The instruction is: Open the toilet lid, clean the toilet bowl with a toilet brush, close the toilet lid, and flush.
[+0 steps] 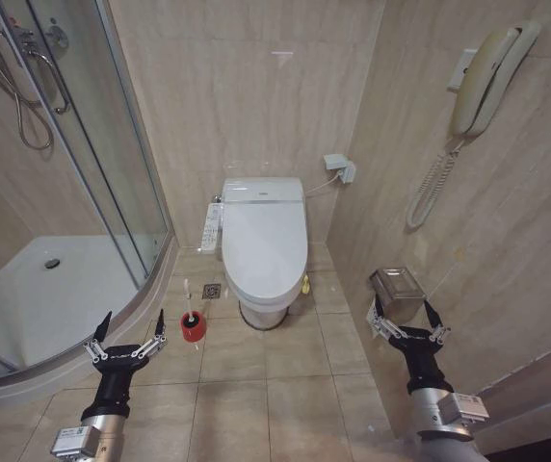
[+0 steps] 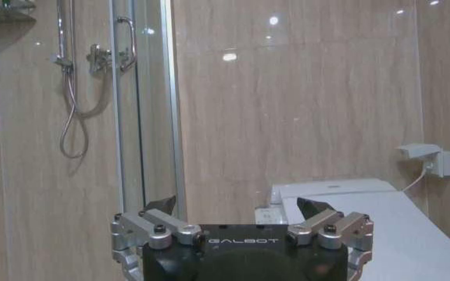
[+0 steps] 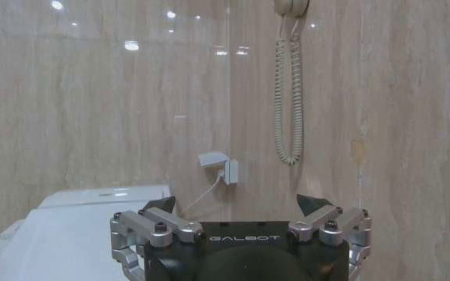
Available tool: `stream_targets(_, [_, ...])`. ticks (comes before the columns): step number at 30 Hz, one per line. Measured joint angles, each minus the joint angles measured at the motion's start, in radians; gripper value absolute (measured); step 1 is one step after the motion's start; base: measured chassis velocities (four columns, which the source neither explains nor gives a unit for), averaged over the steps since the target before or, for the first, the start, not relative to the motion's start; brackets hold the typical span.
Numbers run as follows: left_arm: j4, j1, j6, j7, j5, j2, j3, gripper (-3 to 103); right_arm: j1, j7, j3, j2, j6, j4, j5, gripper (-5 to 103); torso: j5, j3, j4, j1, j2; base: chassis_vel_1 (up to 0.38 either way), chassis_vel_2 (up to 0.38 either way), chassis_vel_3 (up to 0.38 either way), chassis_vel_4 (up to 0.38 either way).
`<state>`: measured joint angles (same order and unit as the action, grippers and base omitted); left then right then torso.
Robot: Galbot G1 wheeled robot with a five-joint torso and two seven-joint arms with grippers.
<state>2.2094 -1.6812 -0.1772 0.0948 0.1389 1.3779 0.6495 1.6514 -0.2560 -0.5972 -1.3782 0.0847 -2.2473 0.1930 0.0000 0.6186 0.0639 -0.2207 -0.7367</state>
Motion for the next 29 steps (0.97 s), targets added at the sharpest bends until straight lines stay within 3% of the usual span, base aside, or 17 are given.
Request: stream_targets(29, [0.000,0.000,0.000,0.000,0.000,0.000,0.000,100,0.000,0.000,0.000,0.000,0.000,0.000,0.000,100,0.0000,0.000,0.0000,0.000,0.000,0.000,0.000,0.000,0.000])
